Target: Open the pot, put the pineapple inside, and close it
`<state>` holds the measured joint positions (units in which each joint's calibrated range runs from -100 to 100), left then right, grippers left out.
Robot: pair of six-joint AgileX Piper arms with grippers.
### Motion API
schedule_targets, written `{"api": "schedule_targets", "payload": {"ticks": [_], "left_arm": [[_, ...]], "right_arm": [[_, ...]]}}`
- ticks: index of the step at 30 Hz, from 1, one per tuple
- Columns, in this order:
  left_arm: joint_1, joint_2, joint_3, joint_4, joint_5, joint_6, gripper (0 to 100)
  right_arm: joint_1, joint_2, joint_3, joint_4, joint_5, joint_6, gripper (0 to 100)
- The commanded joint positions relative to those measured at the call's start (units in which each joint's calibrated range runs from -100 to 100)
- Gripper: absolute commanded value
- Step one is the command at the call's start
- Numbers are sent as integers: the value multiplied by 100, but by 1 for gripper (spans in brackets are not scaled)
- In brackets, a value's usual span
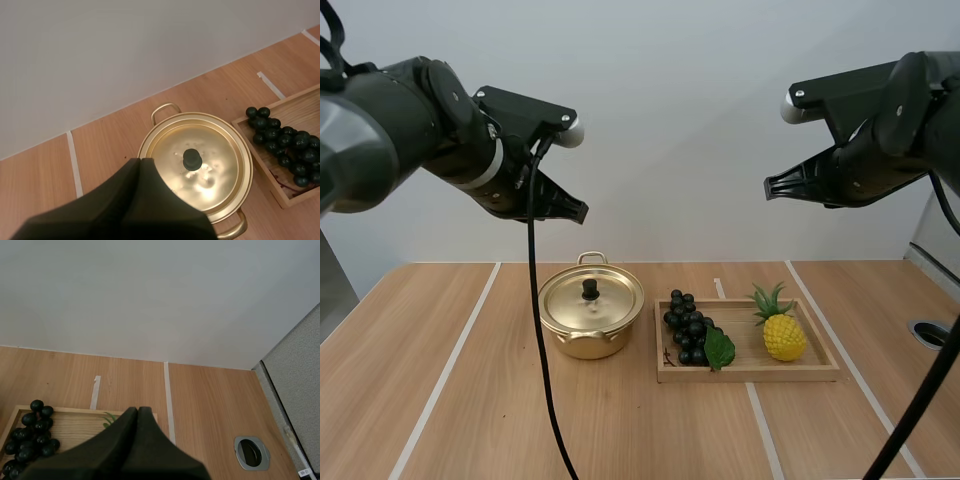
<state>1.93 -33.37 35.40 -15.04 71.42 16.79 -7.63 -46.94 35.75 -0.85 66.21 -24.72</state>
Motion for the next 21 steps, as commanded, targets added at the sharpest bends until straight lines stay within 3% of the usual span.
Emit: {"api": "schedule_targets", "payload": {"ticks": [1, 10, 17, 21], "left_arm": [[9, 257, -21, -108, 23, 64, 0], [2, 943, -21, -244, 23, 100, 0], [-5, 1292, -21, -766, 228, 648, 0], [-23, 1453, -21, -815, 227, 794, 13]], "right_arm": [[-22, 27, 6, -45, -313, 13, 0], [-22, 168, 58, -6, -729, 13, 0], [-22, 505, 582, -6, -1036, 13, 0], [-22, 612, 747, -18, -1079, 13, 0]]}}
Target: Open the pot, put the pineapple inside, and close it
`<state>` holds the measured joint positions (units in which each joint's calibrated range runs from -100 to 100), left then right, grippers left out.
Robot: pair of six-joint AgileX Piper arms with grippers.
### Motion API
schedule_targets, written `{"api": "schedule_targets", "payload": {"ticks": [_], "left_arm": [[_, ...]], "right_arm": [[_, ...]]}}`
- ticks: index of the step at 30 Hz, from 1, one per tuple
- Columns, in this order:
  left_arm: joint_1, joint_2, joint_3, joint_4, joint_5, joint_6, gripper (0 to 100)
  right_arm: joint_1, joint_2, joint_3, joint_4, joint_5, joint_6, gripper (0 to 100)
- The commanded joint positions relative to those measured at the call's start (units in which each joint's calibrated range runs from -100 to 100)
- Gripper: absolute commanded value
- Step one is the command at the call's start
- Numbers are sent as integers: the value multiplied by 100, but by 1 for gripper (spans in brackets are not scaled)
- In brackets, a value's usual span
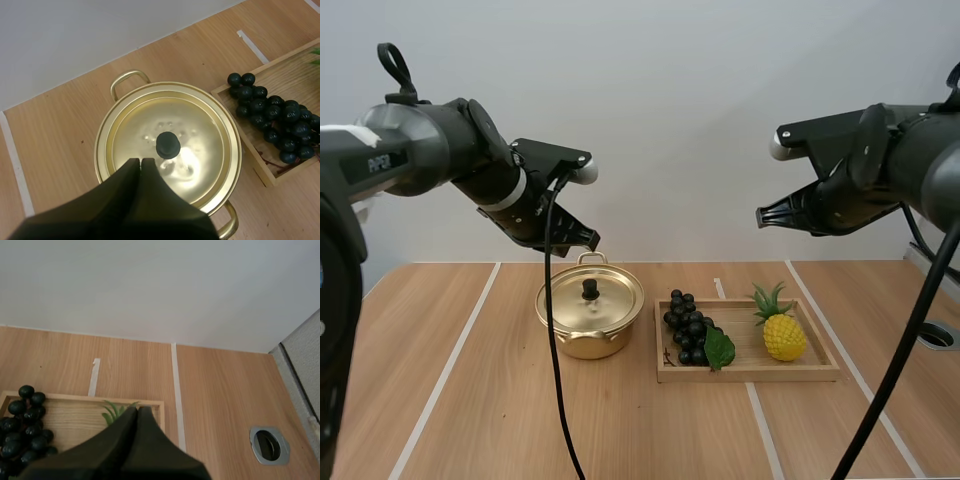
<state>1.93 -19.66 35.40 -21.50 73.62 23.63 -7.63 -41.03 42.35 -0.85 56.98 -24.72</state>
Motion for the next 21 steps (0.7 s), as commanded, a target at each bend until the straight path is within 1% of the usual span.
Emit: {"api": "schedule_targets", "payload": {"ticks": [1, 4, 7, 10, 11, 20, 21], "left_arm": [[-23, 138, -21, -179, -12, 159, 20], [-23, 309, -21, -256, -12, 182, 46], [-23, 445, -21, -435, 25, 207, 69], [-23, 564, -21, -637, 191, 515, 85], [-23, 597, -21, -649, 191, 573, 87], [-23, 1030, -21, -676, 132, 777, 87], [-51, 1099, -21, -608, 57, 795, 87]], "right_arm": [[-22, 21, 121, -18, -156, 13, 0], [-22, 21, 165, -18, -156, 13, 0], [-22, 21, 182, -18, -156, 13, 0], [-22, 21, 182, -18, -156, 13, 0], [-22, 21, 182, -18, -156, 13, 0], [-22, 21, 180, -7, -156, 13, 0], [-22, 21, 180, 8, -156, 13, 0]]}}
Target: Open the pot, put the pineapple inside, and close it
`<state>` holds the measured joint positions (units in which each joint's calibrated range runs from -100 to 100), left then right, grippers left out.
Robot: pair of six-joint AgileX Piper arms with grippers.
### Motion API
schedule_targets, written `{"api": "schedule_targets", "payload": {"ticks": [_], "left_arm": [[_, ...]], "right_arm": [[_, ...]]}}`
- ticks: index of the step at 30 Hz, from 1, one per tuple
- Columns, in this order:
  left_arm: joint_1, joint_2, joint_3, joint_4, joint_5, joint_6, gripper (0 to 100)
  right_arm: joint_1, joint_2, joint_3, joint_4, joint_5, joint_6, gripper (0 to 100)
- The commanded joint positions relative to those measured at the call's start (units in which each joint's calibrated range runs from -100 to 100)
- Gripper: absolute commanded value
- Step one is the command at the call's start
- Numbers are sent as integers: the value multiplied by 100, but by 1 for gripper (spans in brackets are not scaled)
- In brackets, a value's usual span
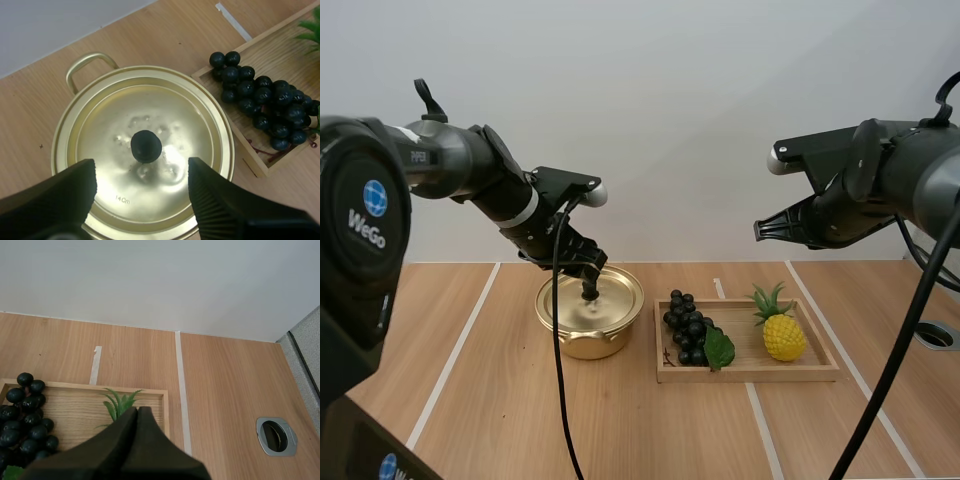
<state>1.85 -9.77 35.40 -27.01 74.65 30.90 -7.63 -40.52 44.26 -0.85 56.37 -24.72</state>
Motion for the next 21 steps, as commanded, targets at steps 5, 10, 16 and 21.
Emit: {"api": "schedule_targets", "payload": {"ticks": [5, 10, 16, 21], "left_arm": [[-283, 280, -21, 154, -445, 67, 87], [-467, 350, -21, 383, -986, 47, 87], [-494, 535, -21, 947, -1230, -202, 87], [-494, 714, -21, 973, -1394, -223, 87]], "right_arm": [[-22, -30, -11, 8, -94, 13, 0], [-22, -30, -11, 10, -78, 13, 0], [-22, -30, -11, 39, -78, 13, 0], [-22, -30, -11, 179, -94, 13, 0]]}}
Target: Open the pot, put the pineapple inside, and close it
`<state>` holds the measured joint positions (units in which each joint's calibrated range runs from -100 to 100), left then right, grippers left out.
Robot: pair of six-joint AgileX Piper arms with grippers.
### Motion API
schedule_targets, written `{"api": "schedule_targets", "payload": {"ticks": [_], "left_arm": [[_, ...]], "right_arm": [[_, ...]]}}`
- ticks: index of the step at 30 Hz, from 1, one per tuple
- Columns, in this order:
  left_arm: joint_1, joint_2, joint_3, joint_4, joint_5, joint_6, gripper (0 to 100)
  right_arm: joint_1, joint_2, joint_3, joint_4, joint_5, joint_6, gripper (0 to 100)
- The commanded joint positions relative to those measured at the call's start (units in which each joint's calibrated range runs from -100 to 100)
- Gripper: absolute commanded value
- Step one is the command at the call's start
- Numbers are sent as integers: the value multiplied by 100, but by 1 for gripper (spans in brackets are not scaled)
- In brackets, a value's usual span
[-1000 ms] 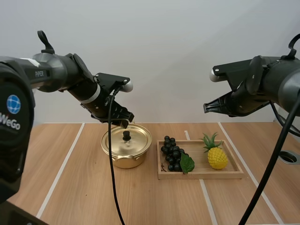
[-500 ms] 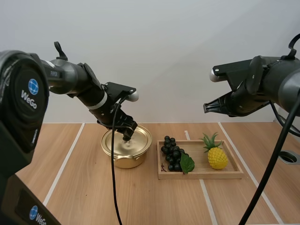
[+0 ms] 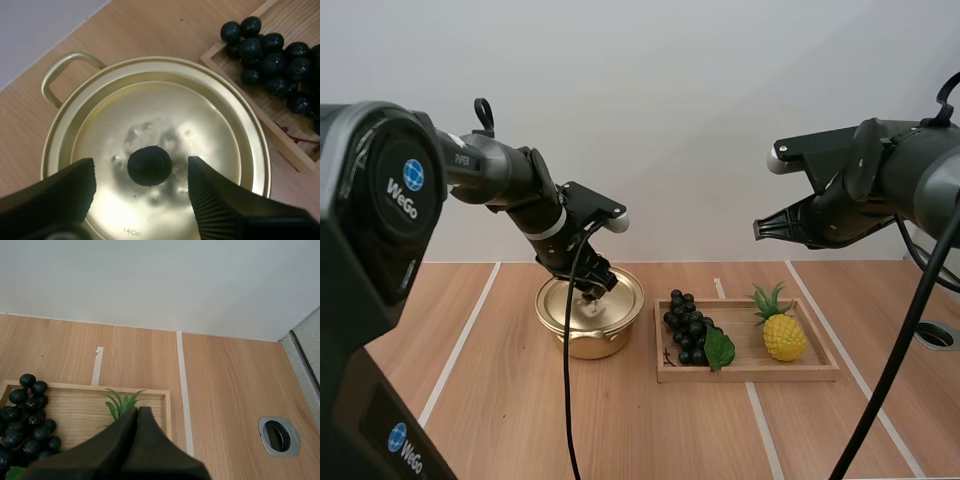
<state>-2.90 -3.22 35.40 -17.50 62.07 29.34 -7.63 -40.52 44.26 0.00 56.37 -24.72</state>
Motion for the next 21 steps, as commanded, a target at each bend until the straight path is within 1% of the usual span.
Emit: {"api": "schedule_targets", "payload": {"ticks": [1, 15, 21], "left_arm": [[-18, 91, -21, 21, -159, -67, 87], [-18, 390, -21, -130, -375, 33, 87], [-27, 390, -21, -448, -472, 83, 86]], "right_arm": [[-22, -30, -11, 94, -94, 13, 0], [-22, -30, -11, 177, -94, 13, 0], [-22, -30, -11, 177, -126, 13, 0]]}}
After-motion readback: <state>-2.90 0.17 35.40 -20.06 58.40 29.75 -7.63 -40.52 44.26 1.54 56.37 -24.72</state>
